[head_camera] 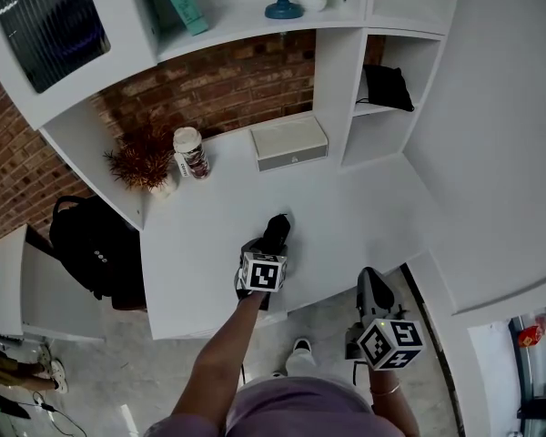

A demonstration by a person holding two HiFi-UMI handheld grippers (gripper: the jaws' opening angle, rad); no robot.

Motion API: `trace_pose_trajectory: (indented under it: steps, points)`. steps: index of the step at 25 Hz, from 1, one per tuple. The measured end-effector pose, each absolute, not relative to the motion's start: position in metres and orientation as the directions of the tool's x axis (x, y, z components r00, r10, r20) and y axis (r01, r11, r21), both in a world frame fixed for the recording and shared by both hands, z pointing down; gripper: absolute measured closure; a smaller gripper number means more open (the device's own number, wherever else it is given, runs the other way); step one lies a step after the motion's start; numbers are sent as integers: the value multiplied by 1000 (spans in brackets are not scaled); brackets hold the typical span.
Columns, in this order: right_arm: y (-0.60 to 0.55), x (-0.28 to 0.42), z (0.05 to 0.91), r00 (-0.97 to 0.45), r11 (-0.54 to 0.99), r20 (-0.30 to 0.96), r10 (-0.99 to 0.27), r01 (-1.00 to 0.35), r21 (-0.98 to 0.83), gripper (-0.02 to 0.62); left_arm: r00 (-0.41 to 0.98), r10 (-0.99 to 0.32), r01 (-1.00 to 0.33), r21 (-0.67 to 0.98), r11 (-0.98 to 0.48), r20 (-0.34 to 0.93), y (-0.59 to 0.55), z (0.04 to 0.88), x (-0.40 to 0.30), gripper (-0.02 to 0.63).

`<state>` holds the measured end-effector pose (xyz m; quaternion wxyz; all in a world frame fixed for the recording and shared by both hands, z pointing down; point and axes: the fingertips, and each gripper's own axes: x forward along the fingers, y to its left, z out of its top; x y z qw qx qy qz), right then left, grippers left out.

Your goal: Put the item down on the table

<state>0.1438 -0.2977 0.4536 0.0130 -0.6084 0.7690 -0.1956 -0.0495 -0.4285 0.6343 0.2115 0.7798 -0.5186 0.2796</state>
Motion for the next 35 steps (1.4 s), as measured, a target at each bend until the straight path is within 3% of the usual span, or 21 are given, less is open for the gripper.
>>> trace_pose_trajectory:
  steps: [8, 18, 35]
  points:
    - [-299, 142, 454, -264, 186, 217, -940, -928, -323, 594, 321, -646, -918, 59, -393, 692, -432, 643, -48, 333]
    - [-301, 136, 454, -275, 197, 216, -937, -925, -325, 594, 318, -656, -926, 74, -371, 684, -436, 636, -51, 270]
    - [-300, 127, 450, -302, 225, 204, -931, -917, -328, 594, 352, -779, -929, 93, -358, 519, -425, 562, -67, 270]
